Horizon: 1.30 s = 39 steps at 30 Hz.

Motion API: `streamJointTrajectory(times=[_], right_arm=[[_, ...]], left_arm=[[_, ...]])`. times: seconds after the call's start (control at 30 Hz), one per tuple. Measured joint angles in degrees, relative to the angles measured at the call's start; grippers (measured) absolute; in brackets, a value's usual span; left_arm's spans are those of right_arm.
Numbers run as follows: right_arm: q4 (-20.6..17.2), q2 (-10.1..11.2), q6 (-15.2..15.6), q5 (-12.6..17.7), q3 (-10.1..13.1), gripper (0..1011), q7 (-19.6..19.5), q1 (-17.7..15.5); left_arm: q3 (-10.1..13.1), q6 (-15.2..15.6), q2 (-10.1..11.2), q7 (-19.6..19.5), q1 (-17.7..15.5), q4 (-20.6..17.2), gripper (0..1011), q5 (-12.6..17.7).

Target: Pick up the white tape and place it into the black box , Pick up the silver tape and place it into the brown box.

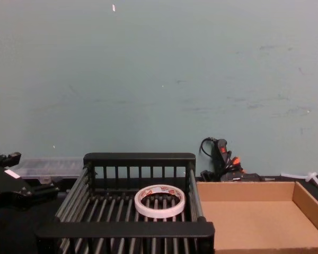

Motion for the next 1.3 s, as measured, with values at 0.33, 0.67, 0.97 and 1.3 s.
streamJointTrajectory(times=[0.33, 0.67, 0.97, 1.3], right_arm=[[1.8, -1.0, 0.1, -0.6, -0.7, 1002, 0.3, 1.3], [2.4, -1.3, 0.5, -1.1, -0.9, 1003, 0.5, 1.5], [2.5, -1.3, 0.7, -1.8, -1.3, 1002, 0.6, 1.7], [2.5, -1.3, 0.7, -1.6, -1.2, 952, 0.6, 1.7]], left_arm=[[0.0, 0.0, 0.0, 0.0, 0.0, 0.0, 1001, 0.0], [0.0, 0.0, 0.0, 0.0, 0.0, 0.0, 1001, 0.0], [0.0, 0.0, 0.0, 0.0, 0.0, 0.0, 1001, 0.0], [0.0, 0.0, 0.0, 0.0, 0.0, 0.0, 1001, 0.0]])
